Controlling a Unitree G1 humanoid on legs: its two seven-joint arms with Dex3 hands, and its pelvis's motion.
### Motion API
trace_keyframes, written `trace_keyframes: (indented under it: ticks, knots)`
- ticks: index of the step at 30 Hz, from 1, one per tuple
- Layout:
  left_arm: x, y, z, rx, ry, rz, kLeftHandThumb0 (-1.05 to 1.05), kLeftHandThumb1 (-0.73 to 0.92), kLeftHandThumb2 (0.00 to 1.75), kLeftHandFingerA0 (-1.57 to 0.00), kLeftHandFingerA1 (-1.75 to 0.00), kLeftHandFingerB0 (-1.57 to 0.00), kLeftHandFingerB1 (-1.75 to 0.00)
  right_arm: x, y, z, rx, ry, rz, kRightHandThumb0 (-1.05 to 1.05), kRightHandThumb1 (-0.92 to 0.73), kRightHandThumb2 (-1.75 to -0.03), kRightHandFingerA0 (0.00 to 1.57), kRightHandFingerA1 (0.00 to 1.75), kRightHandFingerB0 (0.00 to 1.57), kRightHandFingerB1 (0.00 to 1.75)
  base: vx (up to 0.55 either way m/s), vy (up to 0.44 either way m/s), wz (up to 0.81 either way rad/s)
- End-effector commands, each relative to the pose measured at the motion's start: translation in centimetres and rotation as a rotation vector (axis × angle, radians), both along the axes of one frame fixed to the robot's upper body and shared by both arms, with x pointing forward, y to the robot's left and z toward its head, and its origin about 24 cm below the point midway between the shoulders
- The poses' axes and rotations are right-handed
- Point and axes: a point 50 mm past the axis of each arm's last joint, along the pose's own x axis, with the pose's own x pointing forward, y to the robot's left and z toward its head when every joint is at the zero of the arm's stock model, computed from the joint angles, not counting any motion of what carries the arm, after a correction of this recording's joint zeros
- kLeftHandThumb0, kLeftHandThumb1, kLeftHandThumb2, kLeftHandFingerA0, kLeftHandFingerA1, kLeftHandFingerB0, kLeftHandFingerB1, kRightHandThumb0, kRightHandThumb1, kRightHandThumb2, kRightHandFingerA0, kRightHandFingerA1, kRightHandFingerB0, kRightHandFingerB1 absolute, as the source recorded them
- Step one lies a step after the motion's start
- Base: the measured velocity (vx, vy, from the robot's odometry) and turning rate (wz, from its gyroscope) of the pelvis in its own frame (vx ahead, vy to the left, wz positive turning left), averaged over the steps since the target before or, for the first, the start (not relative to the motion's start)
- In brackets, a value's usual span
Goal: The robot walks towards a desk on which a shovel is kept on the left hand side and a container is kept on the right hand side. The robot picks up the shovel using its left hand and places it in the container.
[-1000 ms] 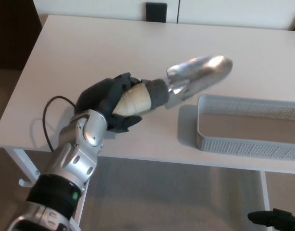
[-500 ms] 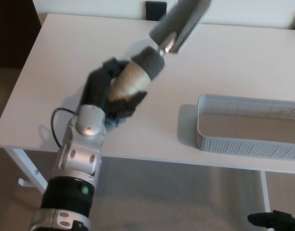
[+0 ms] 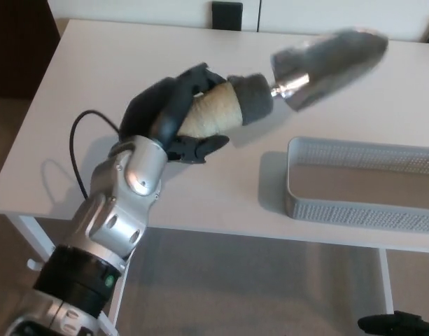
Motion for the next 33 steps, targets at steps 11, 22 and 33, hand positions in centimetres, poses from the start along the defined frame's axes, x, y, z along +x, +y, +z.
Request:
trace_keyframes:
  ticks: [11,22,33]
  knots:
    - [1.1,-1.9,2.5,0.44,-0.273,-0.233,-0.34,0.77,0.63,-0.82,-1.65,-0.71,-0.98,-0.2,-0.5,0.1,-0.043,0.014,0.047,-0.36,-0.55,-0.55,0.67,0.53,0.43,0.44,0.0,0.0,0.0]
    - [1.4,-2.2,3.8,0.461,-0.269,-0.274,-0.35,0.82,0.64,-0.79,-1.53,-0.64,-1.1,-0.1,-0.5,0.1,-0.06,0.018,0.066,-0.35,-0.55,-0.56,0.65,0.52,0.42,0.44,0.0,0.0,0.0]
    - [0.7,-4.3,3.6,0.524,-0.321,-0.327,-0.31,0.86,0.65,-0.9,-1.51,-0.71,-0.59,-0.2,-0.6,-0.1,-0.055,0.019,0.058,-0.36,-0.56,-0.56,0.7,0.53,0.43,0.44,0.0,0.0,0.0]
